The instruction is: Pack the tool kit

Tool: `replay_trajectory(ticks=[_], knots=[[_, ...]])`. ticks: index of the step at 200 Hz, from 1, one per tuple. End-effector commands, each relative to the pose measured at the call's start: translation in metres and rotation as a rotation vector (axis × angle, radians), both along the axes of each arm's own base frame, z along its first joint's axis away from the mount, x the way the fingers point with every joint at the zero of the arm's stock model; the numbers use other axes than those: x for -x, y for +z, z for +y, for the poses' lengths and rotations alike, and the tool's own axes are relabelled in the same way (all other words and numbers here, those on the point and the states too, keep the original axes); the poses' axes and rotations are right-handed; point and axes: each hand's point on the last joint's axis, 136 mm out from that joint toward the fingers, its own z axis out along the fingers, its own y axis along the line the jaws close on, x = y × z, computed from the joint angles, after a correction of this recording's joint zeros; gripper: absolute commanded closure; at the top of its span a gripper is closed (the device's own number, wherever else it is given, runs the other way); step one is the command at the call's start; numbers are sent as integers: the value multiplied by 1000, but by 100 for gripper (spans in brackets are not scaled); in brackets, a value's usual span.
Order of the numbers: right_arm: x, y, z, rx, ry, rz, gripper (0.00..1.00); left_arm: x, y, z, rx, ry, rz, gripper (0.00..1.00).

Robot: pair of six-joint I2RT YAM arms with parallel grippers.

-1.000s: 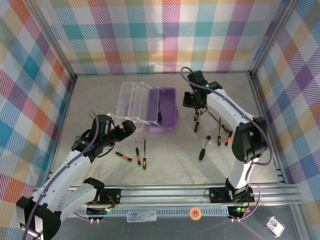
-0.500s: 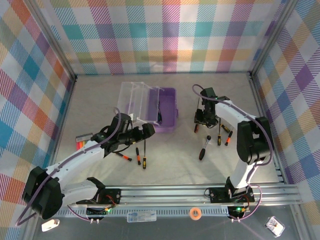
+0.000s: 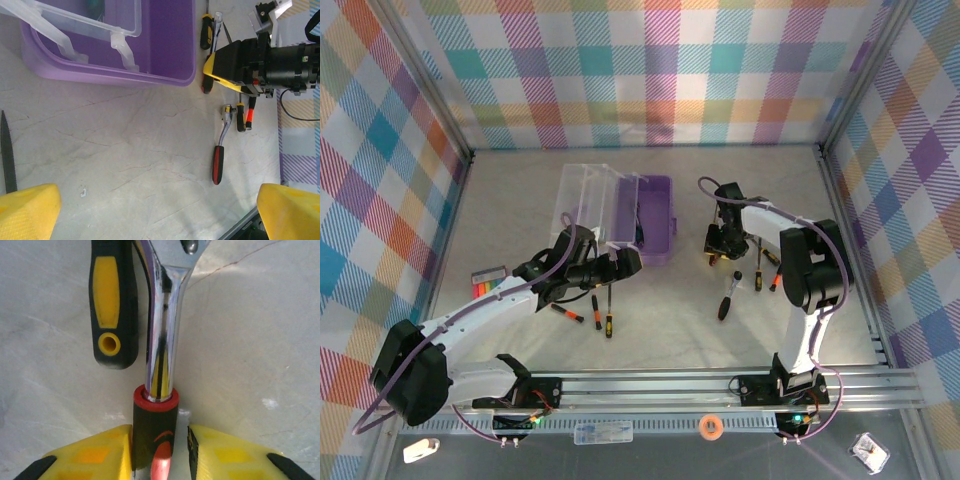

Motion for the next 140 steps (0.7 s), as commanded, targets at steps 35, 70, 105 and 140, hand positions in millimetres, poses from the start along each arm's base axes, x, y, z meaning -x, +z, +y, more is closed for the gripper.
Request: replay_trajectory(ticks=[35,70,105,140], knots=[[-6,-11,-12,74,-45,4,72,-3,19,1,-54,-35,-73,0],[-5,-14,-16,69,-62,12,78,0,24,12,-107,-26,-93,0],[-3,-4,-17,46,-58,-18,83,3,23,15,-110,-22,-91,0],[-3,18,-20,46,-62,-81,85,3,23,16,-112,-22,-92,0]])
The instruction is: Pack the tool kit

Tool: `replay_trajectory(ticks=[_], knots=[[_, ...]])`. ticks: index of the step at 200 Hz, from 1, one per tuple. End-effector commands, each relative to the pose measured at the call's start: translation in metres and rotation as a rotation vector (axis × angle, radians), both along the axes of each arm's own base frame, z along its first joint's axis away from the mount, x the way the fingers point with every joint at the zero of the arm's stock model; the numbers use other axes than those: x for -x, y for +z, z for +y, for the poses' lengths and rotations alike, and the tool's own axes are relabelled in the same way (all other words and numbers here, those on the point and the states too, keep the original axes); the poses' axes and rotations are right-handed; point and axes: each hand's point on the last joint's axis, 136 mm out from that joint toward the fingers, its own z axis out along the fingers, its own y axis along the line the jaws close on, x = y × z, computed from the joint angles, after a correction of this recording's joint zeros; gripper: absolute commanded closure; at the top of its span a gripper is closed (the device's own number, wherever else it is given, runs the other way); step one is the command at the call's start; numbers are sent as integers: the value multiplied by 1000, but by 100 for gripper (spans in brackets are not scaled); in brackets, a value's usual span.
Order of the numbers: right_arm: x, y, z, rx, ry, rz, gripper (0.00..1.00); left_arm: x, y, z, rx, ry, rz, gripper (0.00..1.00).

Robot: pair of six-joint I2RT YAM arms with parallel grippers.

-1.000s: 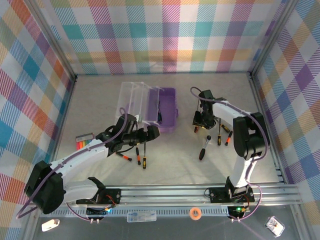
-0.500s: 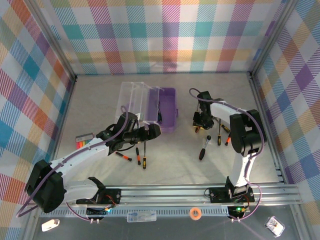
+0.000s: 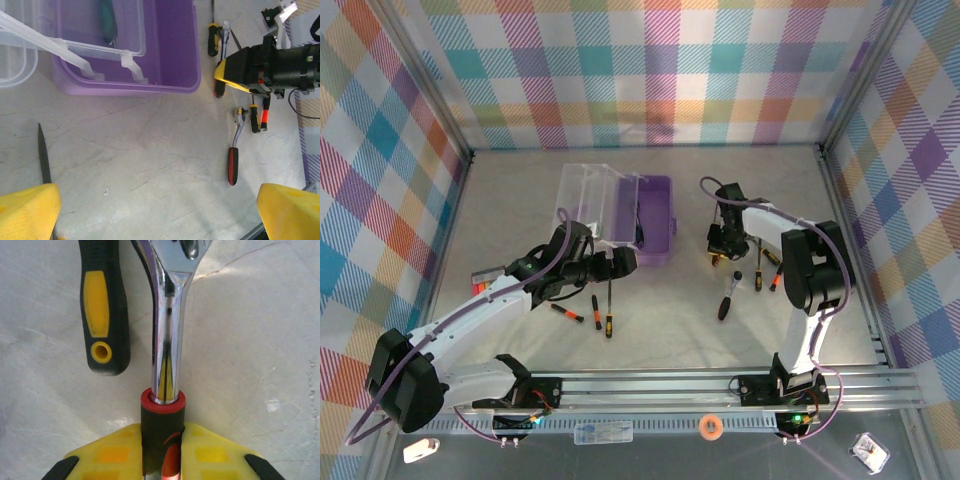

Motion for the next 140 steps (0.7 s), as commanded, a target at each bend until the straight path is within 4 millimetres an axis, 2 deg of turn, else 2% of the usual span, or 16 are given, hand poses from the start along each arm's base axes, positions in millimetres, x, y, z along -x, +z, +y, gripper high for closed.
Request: replay_trajectory(ticks=[1,31,86,108,140], knots=[[-3,16,-14,32,-23,-56,85,4,6,0,-10,-15,-21,0],[-4,32,-16,32,-25,-104,85,4,8,1,-8,-11,-27,0],[-5,48,-12,5,-14,-135,86,4,8,9,-24,20,-40,0],[-7,63,-7,-19,-2,-161,86,3,11,19,-49,58,-62,0],[-9,89,16,-86,77,-197,86,-3,14,44,-118,176,-88,0]])
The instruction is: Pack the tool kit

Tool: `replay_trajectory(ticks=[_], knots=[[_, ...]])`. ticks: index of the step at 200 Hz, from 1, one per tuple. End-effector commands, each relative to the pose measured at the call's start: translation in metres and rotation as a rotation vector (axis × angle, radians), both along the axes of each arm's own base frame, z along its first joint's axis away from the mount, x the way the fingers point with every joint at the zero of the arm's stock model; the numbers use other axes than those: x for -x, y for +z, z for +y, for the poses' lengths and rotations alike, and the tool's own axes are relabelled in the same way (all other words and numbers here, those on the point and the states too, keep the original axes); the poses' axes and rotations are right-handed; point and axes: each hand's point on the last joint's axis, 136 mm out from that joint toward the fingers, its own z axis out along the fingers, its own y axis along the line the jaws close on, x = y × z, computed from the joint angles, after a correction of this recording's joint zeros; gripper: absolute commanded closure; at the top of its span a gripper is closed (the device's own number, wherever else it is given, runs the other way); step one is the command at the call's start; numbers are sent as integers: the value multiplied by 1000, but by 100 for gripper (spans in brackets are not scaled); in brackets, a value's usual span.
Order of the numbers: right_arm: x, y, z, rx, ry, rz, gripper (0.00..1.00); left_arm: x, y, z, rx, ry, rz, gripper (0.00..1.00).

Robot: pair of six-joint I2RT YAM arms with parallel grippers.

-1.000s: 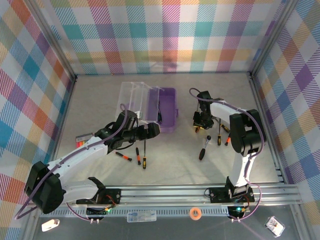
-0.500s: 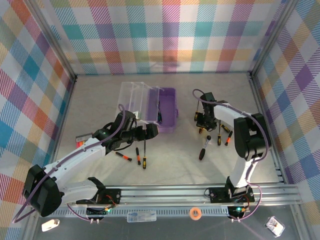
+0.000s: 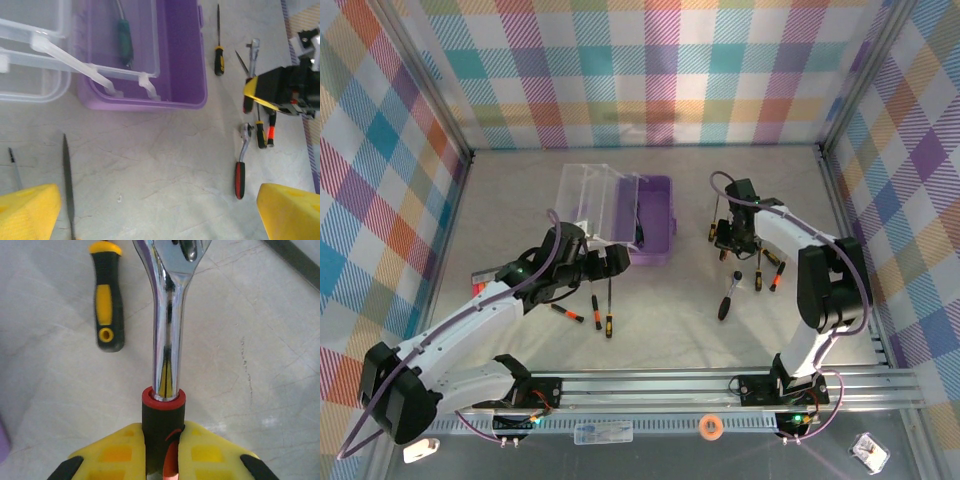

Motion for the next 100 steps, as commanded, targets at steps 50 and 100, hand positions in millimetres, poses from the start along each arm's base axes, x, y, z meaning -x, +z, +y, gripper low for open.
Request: replay_trajectory(ticks=[50,100], knots=[[-16,72,60,-106,171,-147,86,-1,-5,58,-178,245,-19,0],[-19,83,116,-133,276,-162,86,1,4,90,-224,366,-68,0]])
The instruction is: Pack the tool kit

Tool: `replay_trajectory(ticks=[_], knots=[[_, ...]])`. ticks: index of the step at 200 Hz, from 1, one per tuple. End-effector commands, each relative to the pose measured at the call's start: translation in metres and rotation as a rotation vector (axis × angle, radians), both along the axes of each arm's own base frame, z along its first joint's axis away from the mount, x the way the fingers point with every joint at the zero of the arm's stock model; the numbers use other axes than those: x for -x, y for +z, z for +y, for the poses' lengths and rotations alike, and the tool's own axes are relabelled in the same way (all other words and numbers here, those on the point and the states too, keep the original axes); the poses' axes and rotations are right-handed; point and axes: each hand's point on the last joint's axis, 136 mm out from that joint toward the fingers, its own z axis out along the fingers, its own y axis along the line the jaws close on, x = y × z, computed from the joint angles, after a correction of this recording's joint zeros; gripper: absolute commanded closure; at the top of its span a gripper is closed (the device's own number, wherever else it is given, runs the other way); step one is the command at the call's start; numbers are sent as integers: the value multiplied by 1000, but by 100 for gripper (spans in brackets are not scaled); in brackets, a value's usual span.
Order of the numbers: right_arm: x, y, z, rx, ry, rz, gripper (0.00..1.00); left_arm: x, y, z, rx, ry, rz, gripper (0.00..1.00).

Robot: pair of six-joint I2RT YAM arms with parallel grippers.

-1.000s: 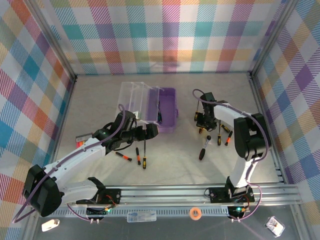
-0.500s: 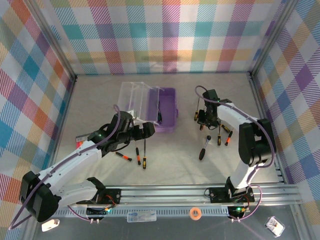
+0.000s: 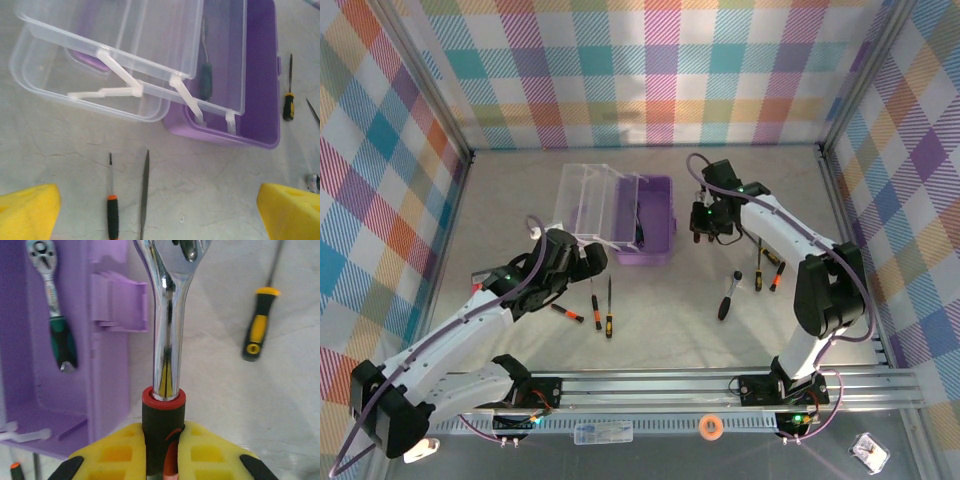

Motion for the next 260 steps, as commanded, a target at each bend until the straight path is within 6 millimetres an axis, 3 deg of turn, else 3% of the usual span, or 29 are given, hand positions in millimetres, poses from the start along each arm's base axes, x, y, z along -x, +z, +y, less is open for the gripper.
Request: replay_trajectory(ticks=[1,44,95,157,203,260], knots=[[-6,15,34,-33,74,-34,86,3,2,27,-58,104,-25,0],[-18,7,77,-50,127,-24,86,10,3,57,-89,231,-35,0],[-45,-14,105,-59,150,27,86,17,0,64,-79,251,-31,0],[-65,-43,118,-65,97,81,86,20,0,65,-73,252,-27,0],[-68,-71,121,-57,74,123,86,21,1,67,-78,253,-27,0],[-69,-85,126,-67,72,159,84,20,1,66,-75,249,-30,0]])
